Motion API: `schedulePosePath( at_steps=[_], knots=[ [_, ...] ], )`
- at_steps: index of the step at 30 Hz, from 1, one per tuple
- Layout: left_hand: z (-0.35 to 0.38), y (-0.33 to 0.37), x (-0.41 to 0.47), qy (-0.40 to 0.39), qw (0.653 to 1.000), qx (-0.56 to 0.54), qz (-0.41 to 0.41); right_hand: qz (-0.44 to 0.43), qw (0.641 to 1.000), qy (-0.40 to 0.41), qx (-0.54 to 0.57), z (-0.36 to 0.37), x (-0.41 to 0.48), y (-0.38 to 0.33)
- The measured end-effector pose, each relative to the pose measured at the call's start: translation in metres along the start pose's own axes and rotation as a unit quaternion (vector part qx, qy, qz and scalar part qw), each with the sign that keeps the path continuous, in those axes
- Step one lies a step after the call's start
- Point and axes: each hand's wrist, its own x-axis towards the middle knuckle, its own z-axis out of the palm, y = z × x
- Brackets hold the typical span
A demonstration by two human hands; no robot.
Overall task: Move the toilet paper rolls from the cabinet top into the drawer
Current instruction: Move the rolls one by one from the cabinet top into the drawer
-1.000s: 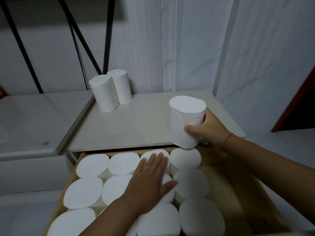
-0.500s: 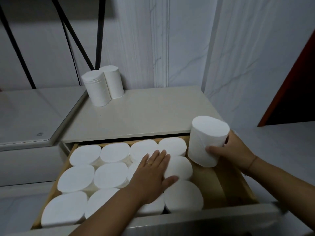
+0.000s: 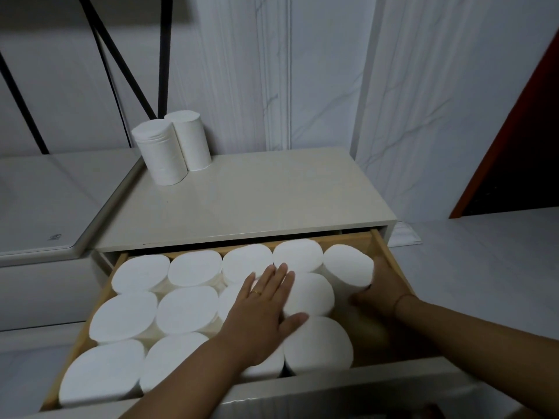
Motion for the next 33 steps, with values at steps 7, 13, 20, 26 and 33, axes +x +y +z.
schedulePosePath(
  at_steps=[7, 13, 20, 26, 33],
  knots=[
    [0.0, 0.0, 0.001, -0.005, 1.0, -0.002, 0.003, -0.094, 0.994, 0.055, -0.032, -0.01, 0.0, -0.015],
    [-0.01, -0.003, 0.015, -0.023, 1.0, 0.011, 0.006, -0.103, 0.976, -0.005, -0.193, -0.011, 0.012, -0.028],
    [-0.012, -0.006, 0.027, -0.028, 1.0, 0.006, 0.009, -0.16, 0.939, -0.102, -0.288, -0.025, 0.031, -0.026],
    [-0.005, -0.008, 0.025, -0.009, 1.0, 0.007, 0.009, -0.251, 0.895, -0.053, -0.365, -0.026, 0.033, -0.021],
    [-0.003, -0.007, 0.025, 0.001, 1.0, 0.01, 0.009, -0.258, 0.854, 0.009, -0.452, -0.019, 0.033, -0.019]
  ],
)
